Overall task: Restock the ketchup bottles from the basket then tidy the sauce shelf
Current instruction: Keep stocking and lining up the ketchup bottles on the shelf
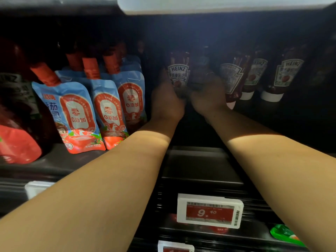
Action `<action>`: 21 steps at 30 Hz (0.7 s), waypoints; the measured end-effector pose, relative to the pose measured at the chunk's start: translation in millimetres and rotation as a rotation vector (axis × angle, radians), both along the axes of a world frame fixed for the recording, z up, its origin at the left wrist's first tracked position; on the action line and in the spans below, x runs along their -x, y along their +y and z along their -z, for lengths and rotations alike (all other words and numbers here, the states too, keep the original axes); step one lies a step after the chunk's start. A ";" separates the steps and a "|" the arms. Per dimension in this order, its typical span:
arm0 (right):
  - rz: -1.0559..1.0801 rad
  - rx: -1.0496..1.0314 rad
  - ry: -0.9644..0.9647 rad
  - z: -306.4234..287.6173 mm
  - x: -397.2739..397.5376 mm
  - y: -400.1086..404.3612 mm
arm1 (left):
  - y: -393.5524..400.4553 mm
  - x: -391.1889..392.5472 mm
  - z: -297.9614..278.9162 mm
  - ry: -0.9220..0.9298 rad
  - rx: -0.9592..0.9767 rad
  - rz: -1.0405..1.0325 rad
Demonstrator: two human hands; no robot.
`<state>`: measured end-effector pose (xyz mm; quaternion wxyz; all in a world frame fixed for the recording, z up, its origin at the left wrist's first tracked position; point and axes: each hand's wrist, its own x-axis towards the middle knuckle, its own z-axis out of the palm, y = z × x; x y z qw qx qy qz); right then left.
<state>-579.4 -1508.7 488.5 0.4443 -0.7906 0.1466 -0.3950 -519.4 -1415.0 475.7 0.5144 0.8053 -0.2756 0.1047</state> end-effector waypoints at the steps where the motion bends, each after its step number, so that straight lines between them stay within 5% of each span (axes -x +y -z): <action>1: -0.012 -0.019 -0.005 -0.6 -0.3 0.8 | -0.4 -0.5 0.1 -0.002 -0.010 -0.021; 21: 0.016 0.267 0.206 -6.1 29.9 12.8 | 10.4 13.7 -10.9 -0.005 -0.016 -0.078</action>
